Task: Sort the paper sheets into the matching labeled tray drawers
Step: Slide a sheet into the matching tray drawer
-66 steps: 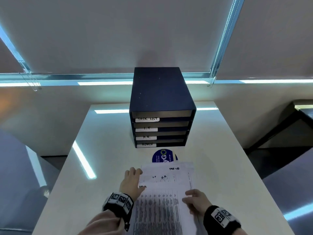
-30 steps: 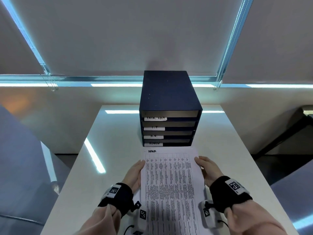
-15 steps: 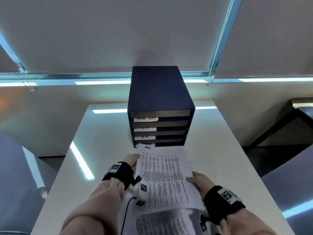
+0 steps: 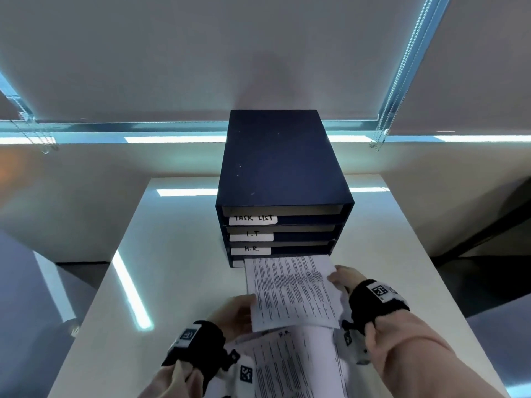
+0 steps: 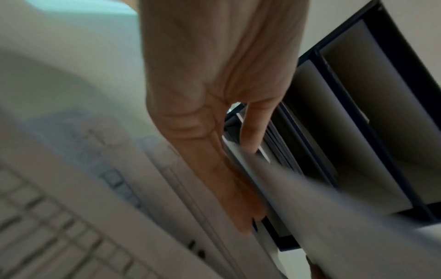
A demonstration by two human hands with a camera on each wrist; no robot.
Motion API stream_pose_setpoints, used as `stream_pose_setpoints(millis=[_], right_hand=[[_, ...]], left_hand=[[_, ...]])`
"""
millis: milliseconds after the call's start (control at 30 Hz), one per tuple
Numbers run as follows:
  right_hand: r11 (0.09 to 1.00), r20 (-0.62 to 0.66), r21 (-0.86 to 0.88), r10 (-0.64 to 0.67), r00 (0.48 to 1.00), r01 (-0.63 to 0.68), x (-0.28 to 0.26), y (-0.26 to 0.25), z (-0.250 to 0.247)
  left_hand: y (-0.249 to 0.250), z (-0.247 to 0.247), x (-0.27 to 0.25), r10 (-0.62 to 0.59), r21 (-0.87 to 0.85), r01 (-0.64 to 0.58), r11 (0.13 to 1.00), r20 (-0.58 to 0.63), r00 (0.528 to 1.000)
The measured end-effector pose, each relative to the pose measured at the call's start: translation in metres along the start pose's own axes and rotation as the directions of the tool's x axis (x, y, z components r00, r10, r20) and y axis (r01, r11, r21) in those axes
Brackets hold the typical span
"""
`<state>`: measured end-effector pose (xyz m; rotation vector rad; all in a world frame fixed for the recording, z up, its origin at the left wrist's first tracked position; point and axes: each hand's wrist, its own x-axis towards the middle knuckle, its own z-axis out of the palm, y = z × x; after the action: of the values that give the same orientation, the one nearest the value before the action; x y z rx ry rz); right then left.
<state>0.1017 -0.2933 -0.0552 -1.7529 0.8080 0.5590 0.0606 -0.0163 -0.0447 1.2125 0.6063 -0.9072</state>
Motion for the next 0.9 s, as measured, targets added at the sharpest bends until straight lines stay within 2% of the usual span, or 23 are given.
stream_pose_setpoints(millis=[100,200,300,400,467,567,600,667,733,800,867,900], right_hand=[[0.99,-0.026,0.12,-0.074,0.997,0.076,0.02,-0.007,0.009],[0.991,-0.006,0.11,-0.072,0.997,0.072,0.03,-0.004,0.019],[0.975,0.11,0.218,0.008,0.994,-0.032,0.02,0.0,0.013],[0.942,0.191,0.3,0.095,0.977,-0.151,0.011,0.003,0.003],[0.875,0.209,0.45,0.092,0.974,-0.179,0.013,-0.001,0.007],[0.672,0.188,0.714,0.085,0.979,-0.195,0.027,-0.015,0.028],[0.62,0.181,0.762,0.073,0.981,-0.187,0.032,-0.019,0.038],[0.58,0.193,0.791,0.067,0.979,-0.196,0.04,-0.026,0.055],[0.581,0.231,0.789,0.025,0.973,-0.202,0.04,-0.029,0.065],[0.588,0.228,0.789,-0.017,0.973,-0.175,0.034,-0.027,0.067],[0.604,0.199,0.783,-0.018,0.98,-0.148,0.031,-0.022,0.062],[0.61,0.194,0.779,-0.017,0.981,-0.143,0.028,-0.018,0.056]], left_hand=[[0.002,0.01,0.007,0.059,-0.055,-0.06,0.997,-0.02,0.998],[0.011,0.013,0.023,0.151,0.027,-0.149,0.989,-0.152,0.977],[0.017,0.006,0.046,0.231,0.129,-0.203,0.971,-0.263,0.937],[0.026,0.003,0.066,0.241,0.124,-0.214,0.969,-0.284,0.928],[0.034,0.003,0.078,0.254,0.017,-0.26,0.965,-0.283,0.925],[0.049,0.004,0.093,0.259,-0.303,-0.335,0.892,-0.265,0.929],[0.055,0.006,0.096,0.265,-0.387,-0.335,0.859,-0.224,0.938],[0.061,0.013,0.092,0.29,-0.43,-0.339,0.837,-0.177,0.941],[0.061,0.016,0.088,0.317,-0.422,-0.348,0.837,-0.146,0.937],[0.057,0.012,0.085,0.311,-0.342,-0.339,0.877,-0.134,0.941],[0.053,0.008,0.08,0.335,-0.136,-0.365,0.921,-0.202,0.92],[0.049,0.006,0.075,0.392,0.023,-0.399,0.917,-0.253,0.885]])
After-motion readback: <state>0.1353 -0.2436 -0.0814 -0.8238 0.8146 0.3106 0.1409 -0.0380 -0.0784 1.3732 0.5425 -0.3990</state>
